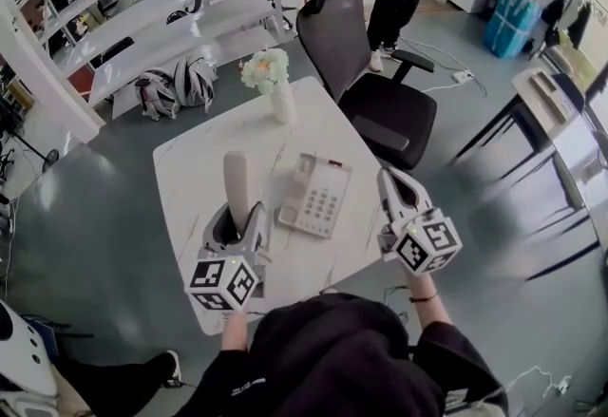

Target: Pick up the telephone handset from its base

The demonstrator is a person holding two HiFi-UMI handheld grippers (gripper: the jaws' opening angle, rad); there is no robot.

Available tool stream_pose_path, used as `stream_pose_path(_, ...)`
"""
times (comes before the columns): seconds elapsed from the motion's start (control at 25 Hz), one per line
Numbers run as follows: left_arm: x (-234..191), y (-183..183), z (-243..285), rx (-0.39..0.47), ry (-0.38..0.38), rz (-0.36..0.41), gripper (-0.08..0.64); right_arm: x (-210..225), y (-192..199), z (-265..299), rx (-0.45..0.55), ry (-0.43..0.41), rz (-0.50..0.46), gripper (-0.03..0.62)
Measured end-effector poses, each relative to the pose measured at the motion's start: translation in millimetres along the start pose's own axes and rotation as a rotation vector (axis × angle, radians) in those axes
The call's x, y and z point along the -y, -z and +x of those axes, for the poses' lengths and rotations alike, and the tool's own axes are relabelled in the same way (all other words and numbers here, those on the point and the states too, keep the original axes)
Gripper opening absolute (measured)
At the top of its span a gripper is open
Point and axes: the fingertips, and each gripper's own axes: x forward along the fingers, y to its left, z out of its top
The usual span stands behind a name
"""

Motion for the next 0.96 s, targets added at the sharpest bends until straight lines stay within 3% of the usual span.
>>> stream_pose_path(0.96,13,7,3,-0.048,-0.004,0.001,0.209,2,-10,-7,0.014,0.002,-0.003,-0.009)
